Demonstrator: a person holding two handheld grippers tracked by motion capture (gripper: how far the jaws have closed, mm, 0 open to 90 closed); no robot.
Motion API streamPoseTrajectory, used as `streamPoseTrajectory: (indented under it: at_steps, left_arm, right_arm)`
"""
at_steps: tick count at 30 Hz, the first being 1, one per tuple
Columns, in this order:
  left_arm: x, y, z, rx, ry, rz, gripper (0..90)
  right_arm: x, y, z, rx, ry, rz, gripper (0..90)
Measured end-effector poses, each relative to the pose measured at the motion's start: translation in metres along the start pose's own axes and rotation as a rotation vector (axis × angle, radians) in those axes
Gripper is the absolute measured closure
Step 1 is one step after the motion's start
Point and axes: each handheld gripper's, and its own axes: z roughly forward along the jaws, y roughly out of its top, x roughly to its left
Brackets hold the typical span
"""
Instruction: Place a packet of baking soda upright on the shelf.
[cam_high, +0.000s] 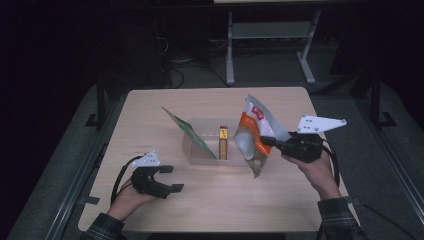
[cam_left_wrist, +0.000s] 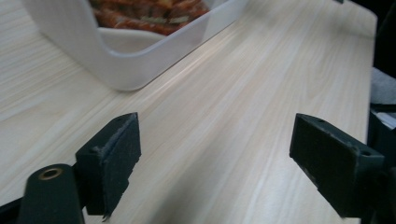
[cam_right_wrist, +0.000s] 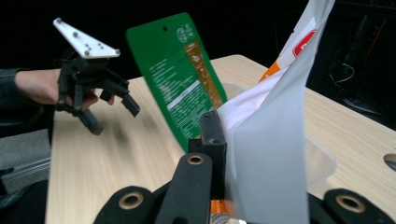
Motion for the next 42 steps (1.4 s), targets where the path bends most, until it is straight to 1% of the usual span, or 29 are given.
streamPoseTrajectory:
  at_steps: [8,11,14,15,17,19,20,23,25,26,27,28,37,38,39,40,42]
  left_arm:
    - [0.005,-0.002,0.003,0.016,0.007,0.002,14.7]
    - [0.006,-0.003,0.004,0.024,0.003,-0.007,14.7]
    - [0.008,-0.003,0.005,0.025,-0.001,-0.005,14.7]
    - [0.008,-0.003,0.005,0.029,-0.001,-0.012,14.7]
    - [0.009,-0.003,0.006,0.034,0.0,0.0,14.7]
    - [0.009,-0.003,0.007,0.037,-0.001,0.003,14.7]
    - [0.008,-0.004,0.007,0.04,-0.002,-0.005,14.7]
    - [0.008,-0.003,0.008,0.048,-0.001,0.009,14.7]
    - [0.008,-0.003,0.008,0.051,0.002,0.011,14.7]
    - [0.008,-0.004,0.008,0.043,0.0,0.002,14.7]
    - [0.008,-0.003,0.008,0.044,0.001,0.003,14.7]
    - [0.007,-0.004,0.008,0.044,0.0,-0.006,14.7]
    - [0.008,-0.004,0.008,0.052,0.002,-0.001,14.7]
    - [0.008,-0.004,0.008,0.053,0.005,0.009,14.8]
    - [0.008,-0.004,0.008,0.053,0.004,0.003,14.7]
    - [0.008,-0.004,0.008,0.054,0.005,0.009,14.7]
    - [0.008,-0.004,0.008,0.055,0.005,0.01,14.7]
  right_arm:
    - [-0.013,0.009,0.017,-0.006,-0.017,0.01,90.0]
    - [-0.018,0.011,0.022,-0.003,-0.025,0.009,90.0]
    - [-0.023,0.013,0.027,0.001,-0.03,0.007,89.9]
    - [-0.025,0.014,0.028,0.004,-0.032,0.007,89.9]
    - [-0.029,0.014,0.031,0.004,-0.034,0.008,89.9]
    - [-0.032,0.014,0.034,0.009,-0.042,0.008,89.9]
    - [-0.034,0.014,0.035,0.008,-0.044,0.01,90.0]
    - [-0.037,0.012,0.039,0.013,-0.052,0.018,89.9]
    - [-0.039,0.01,0.041,0.02,-0.055,0.02,89.9]
    - [-0.04,0.01,0.042,0.025,-0.058,0.023,89.9]
    - [-0.041,0.009,0.044,0.027,-0.062,0.025,89.9]
    - [-0.041,0.008,0.045,0.034,-0.063,0.021,89.9]
    - [-0.043,0.002,0.054,0.075,-0.061,0.019,89.9]
    - [-0.043,0.001,0.055,0.081,-0.064,0.021,89.9]
    - [-0.043,0.001,0.056,0.086,-0.065,0.02,89.9]
    - [-0.043,0.0,0.057,0.096,-0.067,0.02,89.9]
    - [-0.043,-0.002,0.059,0.108,-0.071,0.014,89.8]
